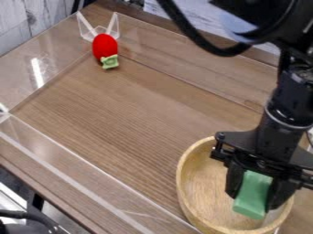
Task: Put the green block in the brown bowl
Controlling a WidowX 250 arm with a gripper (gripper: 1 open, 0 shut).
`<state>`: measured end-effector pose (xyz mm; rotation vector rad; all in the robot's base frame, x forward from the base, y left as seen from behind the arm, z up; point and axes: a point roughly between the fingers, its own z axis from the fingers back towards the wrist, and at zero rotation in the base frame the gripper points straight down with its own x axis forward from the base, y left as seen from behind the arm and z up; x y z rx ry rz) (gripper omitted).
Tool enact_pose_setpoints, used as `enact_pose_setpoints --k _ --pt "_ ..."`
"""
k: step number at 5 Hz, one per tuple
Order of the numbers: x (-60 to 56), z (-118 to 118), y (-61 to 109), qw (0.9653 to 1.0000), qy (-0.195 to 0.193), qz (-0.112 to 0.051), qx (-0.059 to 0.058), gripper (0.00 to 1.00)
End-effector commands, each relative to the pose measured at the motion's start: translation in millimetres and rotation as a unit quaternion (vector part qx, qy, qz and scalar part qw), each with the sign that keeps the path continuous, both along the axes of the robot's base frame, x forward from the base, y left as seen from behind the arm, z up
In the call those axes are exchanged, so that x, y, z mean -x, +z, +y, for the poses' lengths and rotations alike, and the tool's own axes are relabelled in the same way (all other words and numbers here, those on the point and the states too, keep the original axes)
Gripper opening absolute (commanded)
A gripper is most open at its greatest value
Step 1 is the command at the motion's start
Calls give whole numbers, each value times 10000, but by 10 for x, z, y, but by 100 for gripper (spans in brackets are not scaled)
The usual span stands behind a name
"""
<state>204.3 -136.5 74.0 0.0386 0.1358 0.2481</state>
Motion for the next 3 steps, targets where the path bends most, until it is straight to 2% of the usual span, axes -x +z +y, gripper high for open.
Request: enact_pose_setpoints --k 1,3 --pt "-51 46 130 9997 64 -224 72 0" --pt "42 83 181 9994 -283 -204 -17 0"
